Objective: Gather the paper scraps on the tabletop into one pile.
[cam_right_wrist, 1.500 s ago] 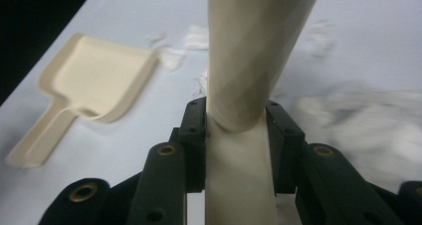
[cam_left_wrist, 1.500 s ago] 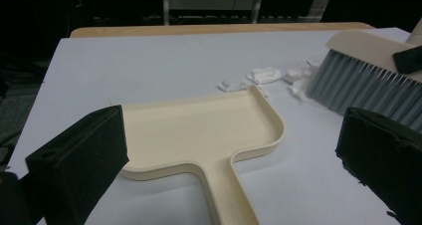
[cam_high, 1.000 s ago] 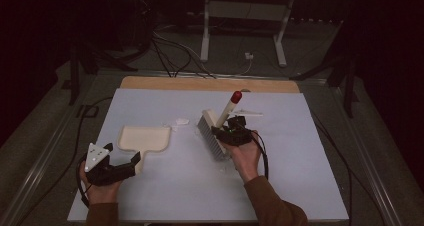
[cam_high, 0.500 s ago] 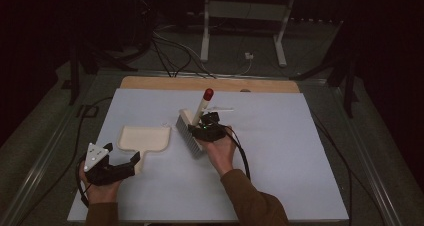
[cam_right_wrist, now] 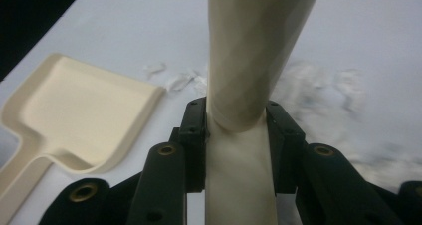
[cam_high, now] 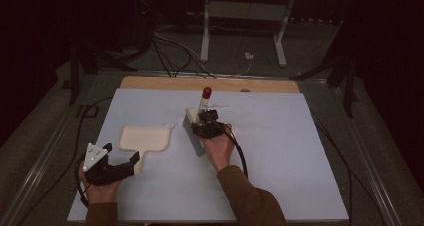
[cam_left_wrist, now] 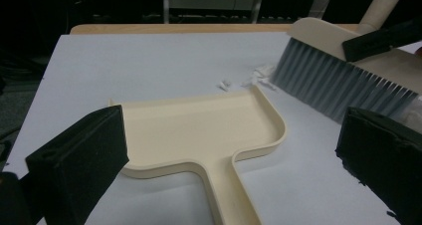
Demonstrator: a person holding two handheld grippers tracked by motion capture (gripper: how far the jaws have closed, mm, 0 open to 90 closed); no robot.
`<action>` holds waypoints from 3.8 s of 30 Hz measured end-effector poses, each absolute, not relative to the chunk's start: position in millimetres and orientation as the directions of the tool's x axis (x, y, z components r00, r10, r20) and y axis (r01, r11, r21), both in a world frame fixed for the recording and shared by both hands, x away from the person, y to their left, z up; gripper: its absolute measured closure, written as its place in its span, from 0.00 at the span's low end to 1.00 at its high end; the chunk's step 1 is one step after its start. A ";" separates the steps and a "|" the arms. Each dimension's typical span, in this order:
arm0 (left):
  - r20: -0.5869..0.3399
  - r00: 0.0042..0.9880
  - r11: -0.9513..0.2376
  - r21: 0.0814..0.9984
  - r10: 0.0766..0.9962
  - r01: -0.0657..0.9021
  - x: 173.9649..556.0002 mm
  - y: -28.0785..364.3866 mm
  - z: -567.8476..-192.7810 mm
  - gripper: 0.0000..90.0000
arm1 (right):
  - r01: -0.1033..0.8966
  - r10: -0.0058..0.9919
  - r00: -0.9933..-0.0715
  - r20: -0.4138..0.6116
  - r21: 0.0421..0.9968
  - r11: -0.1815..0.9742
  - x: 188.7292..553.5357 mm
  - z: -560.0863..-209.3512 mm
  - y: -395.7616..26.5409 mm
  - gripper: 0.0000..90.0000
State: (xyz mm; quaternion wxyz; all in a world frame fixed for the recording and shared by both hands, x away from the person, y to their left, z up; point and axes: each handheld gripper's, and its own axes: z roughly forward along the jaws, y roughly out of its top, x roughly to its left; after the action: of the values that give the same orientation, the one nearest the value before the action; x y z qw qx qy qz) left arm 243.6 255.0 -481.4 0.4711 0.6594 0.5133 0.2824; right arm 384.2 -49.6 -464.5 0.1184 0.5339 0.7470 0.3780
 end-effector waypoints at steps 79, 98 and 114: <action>-0.125 0.311 -0.016 0.909 0.942 0.416 243.7 256.7 -482.0 0.01 | 0.634 0.885 -0.465 -0.010 0.695 0.341 367.6 -436.3 -41.9 0.75; -0.134 0.310 -0.008 0.909 0.941 0.417 243.4 257.8 -482.0 0.01 | 0.648 0.816 -0.515 0.263 0.742 0.170 382.4 -435.7 -23.3 0.75; -0.148 0.307 0.007 0.910 0.940 0.415 243.2 261.0 -482.1 0.01 | 0.751 0.819 -0.492 0.295 0.620 0.228 413.9 -449.4 20.4 0.75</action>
State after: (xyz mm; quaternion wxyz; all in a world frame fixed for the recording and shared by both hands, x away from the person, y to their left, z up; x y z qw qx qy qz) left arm 243.2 261.0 -482.1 0.4812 0.6497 0.5216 0.2726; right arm 413.9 20.4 -449.4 0.0464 0.5017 0.7821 0.3668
